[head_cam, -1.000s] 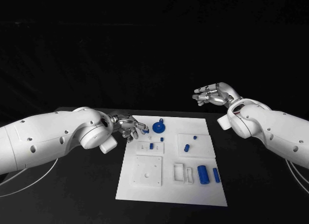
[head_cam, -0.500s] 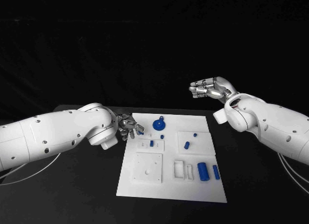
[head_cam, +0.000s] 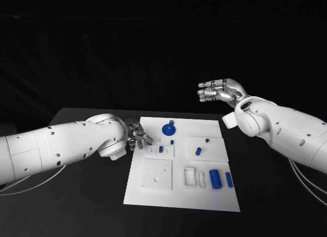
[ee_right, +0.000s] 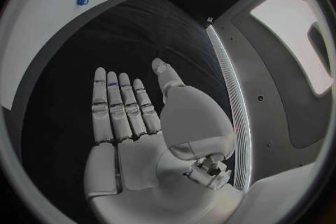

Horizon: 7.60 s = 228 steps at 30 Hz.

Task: Assemble the parts on the task board

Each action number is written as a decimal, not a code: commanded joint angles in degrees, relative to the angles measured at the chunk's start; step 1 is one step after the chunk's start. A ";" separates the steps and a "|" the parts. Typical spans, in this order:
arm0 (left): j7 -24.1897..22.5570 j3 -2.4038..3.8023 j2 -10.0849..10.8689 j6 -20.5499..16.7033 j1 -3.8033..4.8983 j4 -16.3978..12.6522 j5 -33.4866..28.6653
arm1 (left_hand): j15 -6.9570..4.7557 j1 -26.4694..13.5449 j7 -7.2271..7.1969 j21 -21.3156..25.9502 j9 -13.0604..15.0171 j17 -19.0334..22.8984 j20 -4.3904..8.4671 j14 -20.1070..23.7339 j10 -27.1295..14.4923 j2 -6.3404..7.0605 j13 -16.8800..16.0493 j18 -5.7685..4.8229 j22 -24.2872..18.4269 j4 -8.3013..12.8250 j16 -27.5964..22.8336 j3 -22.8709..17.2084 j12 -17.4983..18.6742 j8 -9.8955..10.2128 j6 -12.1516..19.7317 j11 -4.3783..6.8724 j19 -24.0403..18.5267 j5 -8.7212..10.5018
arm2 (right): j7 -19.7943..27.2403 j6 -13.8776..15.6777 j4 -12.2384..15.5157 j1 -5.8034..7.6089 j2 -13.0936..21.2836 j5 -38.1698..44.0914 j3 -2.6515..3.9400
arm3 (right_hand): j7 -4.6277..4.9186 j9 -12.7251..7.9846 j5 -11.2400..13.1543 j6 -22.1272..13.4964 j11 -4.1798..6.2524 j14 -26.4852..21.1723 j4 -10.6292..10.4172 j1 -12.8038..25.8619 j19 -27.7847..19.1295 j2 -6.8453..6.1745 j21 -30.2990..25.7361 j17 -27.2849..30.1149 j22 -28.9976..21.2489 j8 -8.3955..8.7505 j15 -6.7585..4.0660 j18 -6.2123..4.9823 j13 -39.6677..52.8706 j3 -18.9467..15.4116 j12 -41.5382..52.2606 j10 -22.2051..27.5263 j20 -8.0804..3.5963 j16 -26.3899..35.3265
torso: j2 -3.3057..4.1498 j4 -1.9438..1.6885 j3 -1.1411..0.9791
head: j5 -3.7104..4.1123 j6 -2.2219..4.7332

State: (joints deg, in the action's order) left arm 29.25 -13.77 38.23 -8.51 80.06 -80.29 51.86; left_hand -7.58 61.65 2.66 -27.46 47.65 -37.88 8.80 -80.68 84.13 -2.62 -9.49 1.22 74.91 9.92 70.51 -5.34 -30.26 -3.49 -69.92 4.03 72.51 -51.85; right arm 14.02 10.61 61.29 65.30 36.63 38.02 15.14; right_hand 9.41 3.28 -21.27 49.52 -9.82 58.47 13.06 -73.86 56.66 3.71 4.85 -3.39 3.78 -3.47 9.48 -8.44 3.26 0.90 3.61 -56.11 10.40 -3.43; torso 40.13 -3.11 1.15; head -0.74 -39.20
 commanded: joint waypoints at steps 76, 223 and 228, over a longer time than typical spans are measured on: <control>0.07 0.00 -2.45 3.89 -3.03 1.76 7.17 | -0.26 0.20 -3.39 0.16 -0.28 -0.39 0.07 -0.53 2.69 0.85 0.21 0.09 1.13 4.93 -0.59 -10.59 -0.41 -0.41 -3.54 0.21 0.61 5.94 | -0.31 -2.39 -0.49 0.03 -0.58 -1.87 0.06 | 0.91 -0.06 1.95 0.37 0.22 -0.65 1.14 2.77 -0.31 -3.33 -0.52 -0.06 0.01 0.24 0.10 -0.59 0.03 14.97 -0.30 -1.99 -0.20 -0.02 | -0.06 -0.05 0.00 | -0.72 -1.68; -9.09 4.29 4.21 5.02 -1.63 -2.96 3.97 | 4.56 17.60 2.33 11.75 -27.47 10.54 -4.32 8.92 -7.96 7.56 5.75 0.70 -2.72 -7.41 -9.62 -1.77 19.36 -1.18 7.86 -4.83 -3.22 41.17 | -0.71 -3.58 -1.55 -0.50 0.07 -0.64 0.04 | 1.04 -0.10 1.34 -0.78 0.00 -1.85 1.81 2.26 -1.46 -2.67 -0.59 -0.05 0.00 0.29 0.31 -0.60 0.02 12.52 -0.31 -1.40 0.21 -0.01 | -0.10 -0.07 -0.01 | -0.74 -0.45; -21.46 4.57 3.34 -5.97 -0.61 -1.04 1.77 | 4.84 18.25 2.44 13.16 -33.92 13.13 -4.72 9.02 -8.34 5.89 5.89 1.24 -1.93 -4.95 -12.16 -6.60 22.02 -2.35 6.34 -5.18 -3.48 47.36 | -0.69 -3.57 -1.99 -0.50 0.15 -0.69 0.04 | 1.01 -0.10 1.19 -0.68 0.04 -1.78 1.90 2.29 -1.42 -2.65 -0.56 -0.05 0.00 0.29 0.29 -0.62 0.02 12.36 -0.30 -1.47 0.22 -0.01 | -0.08 -0.06 0.01 | -0.08 -0.64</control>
State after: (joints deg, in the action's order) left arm 18.75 -9.28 42.16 -6.90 79.20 -81.77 56.81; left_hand -2.93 79.98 5.16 -14.45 14.37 -25.00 4.39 -71.30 76.19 3.98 -3.66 1.78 72.93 4.85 58.58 -11.41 -8.52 -5.67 -63.10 -1.07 68.91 -5.75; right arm 13.01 7.81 59.41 64.82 36.76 37.16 15.15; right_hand 10.43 3.26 -19.97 48.92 -9.63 57.01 15.09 -71.41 55.67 0.53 4.41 -3.37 3.80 -3.47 9.81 -8.41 3.29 13.61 3.44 -57.55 10.55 -3.43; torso 40.01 -3.16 1.13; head -1.30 -39.63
